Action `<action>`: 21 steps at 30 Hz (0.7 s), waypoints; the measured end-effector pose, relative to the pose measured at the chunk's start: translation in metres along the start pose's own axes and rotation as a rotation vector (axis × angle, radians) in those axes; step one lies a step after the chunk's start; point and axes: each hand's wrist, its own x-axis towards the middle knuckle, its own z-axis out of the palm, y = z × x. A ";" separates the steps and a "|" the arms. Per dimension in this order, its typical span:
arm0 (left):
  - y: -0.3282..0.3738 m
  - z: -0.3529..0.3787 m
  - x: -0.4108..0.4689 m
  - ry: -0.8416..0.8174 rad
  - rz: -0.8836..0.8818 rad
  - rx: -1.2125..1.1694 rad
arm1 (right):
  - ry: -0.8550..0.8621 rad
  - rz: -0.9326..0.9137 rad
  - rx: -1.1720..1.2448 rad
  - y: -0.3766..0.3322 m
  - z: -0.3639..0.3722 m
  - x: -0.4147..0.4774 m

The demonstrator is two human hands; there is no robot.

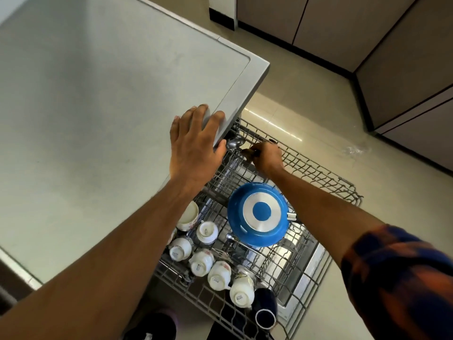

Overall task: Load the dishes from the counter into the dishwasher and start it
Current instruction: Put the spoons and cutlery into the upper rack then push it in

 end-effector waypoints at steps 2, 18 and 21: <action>0.000 0.001 -0.001 0.005 0.002 0.004 | -0.020 0.039 -0.034 0.006 0.012 0.011; -0.006 0.008 0.001 0.007 0.006 0.032 | 0.037 0.135 -0.106 0.008 0.042 0.024; -0.007 0.009 0.001 0.003 0.009 0.026 | 0.048 0.186 -0.093 0.010 0.040 0.019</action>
